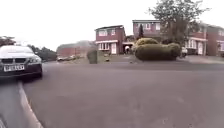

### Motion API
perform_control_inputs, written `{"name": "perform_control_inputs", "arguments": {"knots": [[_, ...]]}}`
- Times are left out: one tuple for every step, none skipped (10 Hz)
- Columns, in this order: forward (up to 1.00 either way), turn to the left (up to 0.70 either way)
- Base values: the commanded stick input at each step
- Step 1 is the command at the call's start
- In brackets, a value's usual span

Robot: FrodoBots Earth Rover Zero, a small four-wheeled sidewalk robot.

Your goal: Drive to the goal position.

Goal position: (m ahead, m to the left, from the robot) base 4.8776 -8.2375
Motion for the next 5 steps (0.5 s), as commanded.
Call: {"name": "perform_control_inputs", "arguments": {"knots": [[1.00,-0.40],[1.00,-0.40],[1.00,-0.40],[1.00,-0.40],[1.00,-0.40]]}}
